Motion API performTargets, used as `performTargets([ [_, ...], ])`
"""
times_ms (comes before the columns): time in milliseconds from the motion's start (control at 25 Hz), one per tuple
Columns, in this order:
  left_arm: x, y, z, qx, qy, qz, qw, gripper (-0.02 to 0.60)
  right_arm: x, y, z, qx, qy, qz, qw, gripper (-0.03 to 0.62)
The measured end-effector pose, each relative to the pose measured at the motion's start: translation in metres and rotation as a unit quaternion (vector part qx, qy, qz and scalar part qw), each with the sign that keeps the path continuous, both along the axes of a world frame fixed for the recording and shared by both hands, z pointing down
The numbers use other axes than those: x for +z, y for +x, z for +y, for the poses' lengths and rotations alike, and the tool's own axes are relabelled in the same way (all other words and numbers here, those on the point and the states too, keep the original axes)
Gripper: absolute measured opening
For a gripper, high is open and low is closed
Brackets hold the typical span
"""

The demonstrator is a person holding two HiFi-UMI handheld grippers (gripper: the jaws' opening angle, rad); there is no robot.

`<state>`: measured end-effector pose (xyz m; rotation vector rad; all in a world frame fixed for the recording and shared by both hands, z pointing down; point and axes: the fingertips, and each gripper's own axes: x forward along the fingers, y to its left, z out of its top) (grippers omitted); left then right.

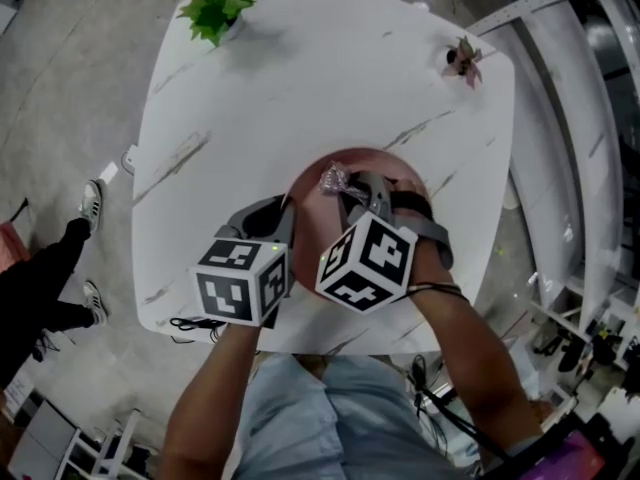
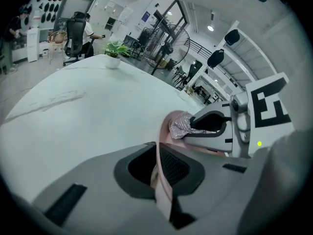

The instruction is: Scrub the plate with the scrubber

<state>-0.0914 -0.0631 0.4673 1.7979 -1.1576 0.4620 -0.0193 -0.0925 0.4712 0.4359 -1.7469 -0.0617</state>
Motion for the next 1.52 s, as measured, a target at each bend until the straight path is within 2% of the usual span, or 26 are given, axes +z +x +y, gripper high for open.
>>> performTargets([
  [400,-0.001,-0.002,-0.002,-0.005,0.001,-0.002,1.0,0.017,-0.001,-0.027,0.057,-0.071,-0.011,-0.027,0.997,0.083],
  [560,0.0,-0.003,-0.002,-0.01,0.0,0.0,1.0,0.017,-0.001,-0.027,0.081,-0.099,-0.014,-0.033,0.994,0.083],
  [720,0.0,-0.005,-0.002,-0.011,0.0,-0.003,0.9999,0.017,-0.001,-0.018,0.108,-0.106,-0.039,-0.047,0.992,0.083],
  [920,0.0,-0.005,-0.002,-0.005,0.001,-0.004,1.0,0.017,0.0,0.01,0.125,-0.09,-0.071,-0.046,0.992,0.083],
  [1160,0.0,-0.003,-0.002,0.002,0.002,-0.01,0.9999,0.017,0.002,0.05,0.121,-0.037,-0.096,-0.004,0.995,0.083],
  [1520,-0.001,-0.002,0.0,0.003,0.001,-0.009,1.0,0.017,0.002,0.081,0.075,0.047,-0.06,0.022,0.997,0.084],
])
